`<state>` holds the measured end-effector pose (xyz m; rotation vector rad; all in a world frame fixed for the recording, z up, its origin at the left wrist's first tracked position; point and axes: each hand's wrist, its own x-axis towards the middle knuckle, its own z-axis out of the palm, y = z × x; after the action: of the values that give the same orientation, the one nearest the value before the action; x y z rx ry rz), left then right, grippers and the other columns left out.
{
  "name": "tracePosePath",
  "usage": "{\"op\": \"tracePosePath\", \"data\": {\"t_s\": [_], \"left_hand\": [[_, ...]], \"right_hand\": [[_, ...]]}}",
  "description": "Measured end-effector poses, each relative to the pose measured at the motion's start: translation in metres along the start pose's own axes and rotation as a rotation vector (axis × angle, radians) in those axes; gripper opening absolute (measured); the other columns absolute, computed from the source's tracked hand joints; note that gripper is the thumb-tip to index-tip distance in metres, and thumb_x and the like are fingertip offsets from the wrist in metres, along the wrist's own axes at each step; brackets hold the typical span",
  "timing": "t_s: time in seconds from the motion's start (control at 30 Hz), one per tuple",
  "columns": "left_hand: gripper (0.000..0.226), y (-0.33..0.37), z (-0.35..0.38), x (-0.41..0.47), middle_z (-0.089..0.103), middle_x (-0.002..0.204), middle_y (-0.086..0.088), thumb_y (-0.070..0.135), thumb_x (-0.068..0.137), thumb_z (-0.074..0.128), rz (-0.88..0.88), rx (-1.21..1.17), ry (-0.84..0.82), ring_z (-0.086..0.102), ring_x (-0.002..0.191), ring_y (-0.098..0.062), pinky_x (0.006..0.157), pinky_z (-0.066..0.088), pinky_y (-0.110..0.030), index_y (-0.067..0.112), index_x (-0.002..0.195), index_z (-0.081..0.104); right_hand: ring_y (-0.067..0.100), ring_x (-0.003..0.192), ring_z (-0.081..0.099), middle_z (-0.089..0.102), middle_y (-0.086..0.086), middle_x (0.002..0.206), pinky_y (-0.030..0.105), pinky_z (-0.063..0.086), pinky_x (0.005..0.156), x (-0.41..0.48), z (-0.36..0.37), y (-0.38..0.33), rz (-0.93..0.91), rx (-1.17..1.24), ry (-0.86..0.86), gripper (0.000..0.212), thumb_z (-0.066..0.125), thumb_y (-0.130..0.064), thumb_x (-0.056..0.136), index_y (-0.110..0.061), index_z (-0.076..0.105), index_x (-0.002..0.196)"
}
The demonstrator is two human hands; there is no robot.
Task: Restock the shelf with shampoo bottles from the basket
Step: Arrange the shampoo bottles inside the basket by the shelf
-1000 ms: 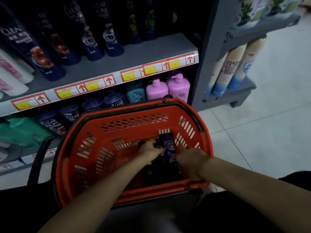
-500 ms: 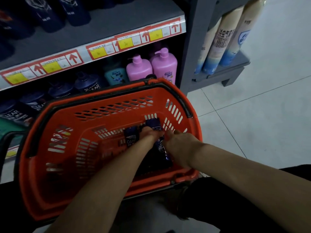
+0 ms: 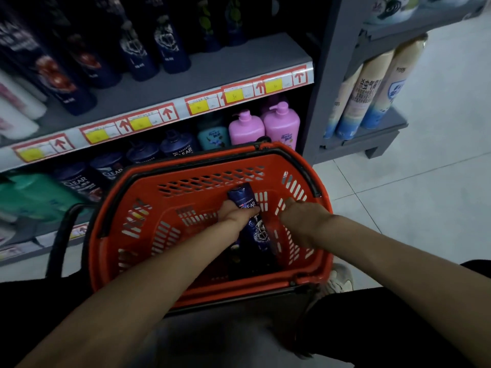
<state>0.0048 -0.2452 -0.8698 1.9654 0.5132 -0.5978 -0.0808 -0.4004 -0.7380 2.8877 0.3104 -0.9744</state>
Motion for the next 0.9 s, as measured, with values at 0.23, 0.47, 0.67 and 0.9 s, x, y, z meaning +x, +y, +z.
{"op": "tracePosePath", "data": {"t_s": [0.23, 0.47, 0.67, 0.9], "left_hand": [[0.071, 0.061, -0.095, -0.07, 0.078, 0.094, 0.009, 0.047, 0.039, 0.094, 0.248, -0.103, -0.031, 0.074, 0.089, -0.015, 0.082, 0.062, -0.042, 0.029, 0.104, 0.071], [0.045, 0.096, -0.17, -0.133, 0.079, 0.095, 0.008, 0.026, 0.067, 0.093, 0.339, -0.233, -0.019, 0.074, 0.091, -0.011, 0.077, 0.061, -0.035, 0.025, 0.108, 0.073], [0.037, 0.092, -0.188, -0.133, 0.079, 0.092, -0.001, 0.029, 0.072, 0.089, 0.231, -0.496, 0.069, 0.074, 0.074, -0.01, 0.051, 0.054, -0.019, 0.018, 0.105, 0.075], [0.036, 0.103, -0.183, -0.12, 0.072, 0.07, 0.007, 0.041, 0.072, 0.088, 0.188, -0.519, 0.106, 0.062, 0.046, 0.0, 0.046, 0.05, -0.018, 0.02, 0.096, 0.07]], "right_hand": [[0.03, 0.123, 0.06, 0.06, 0.01, 0.134, 0.041, 0.052, 0.101, 0.004, -0.062, -0.029, 0.02, 0.15, 0.151, 0.045, 0.071, -0.023, 0.09, -0.013, 0.057, 0.131], [0.023, 0.123, 0.059, 0.061, 0.004, 0.138, 0.038, 0.05, 0.104, 0.008, -0.105, -0.071, -0.103, 0.523, 0.302, 0.08, 0.089, -0.037, 0.073, -0.016, 0.052, 0.142], [0.021, 0.115, 0.062, 0.064, 0.003, 0.129, 0.038, 0.052, 0.098, 0.024, -0.109, -0.104, -0.136, 0.583, 0.389, 0.091, 0.092, -0.047, 0.063, -0.017, 0.049, 0.138], [0.025, 0.102, 0.058, 0.054, 0.007, 0.116, 0.035, 0.052, 0.087, 0.044, -0.105, -0.114, -0.085, 0.584, 0.591, 0.076, 0.092, -0.041, 0.061, -0.017, 0.056, 0.124]]}}
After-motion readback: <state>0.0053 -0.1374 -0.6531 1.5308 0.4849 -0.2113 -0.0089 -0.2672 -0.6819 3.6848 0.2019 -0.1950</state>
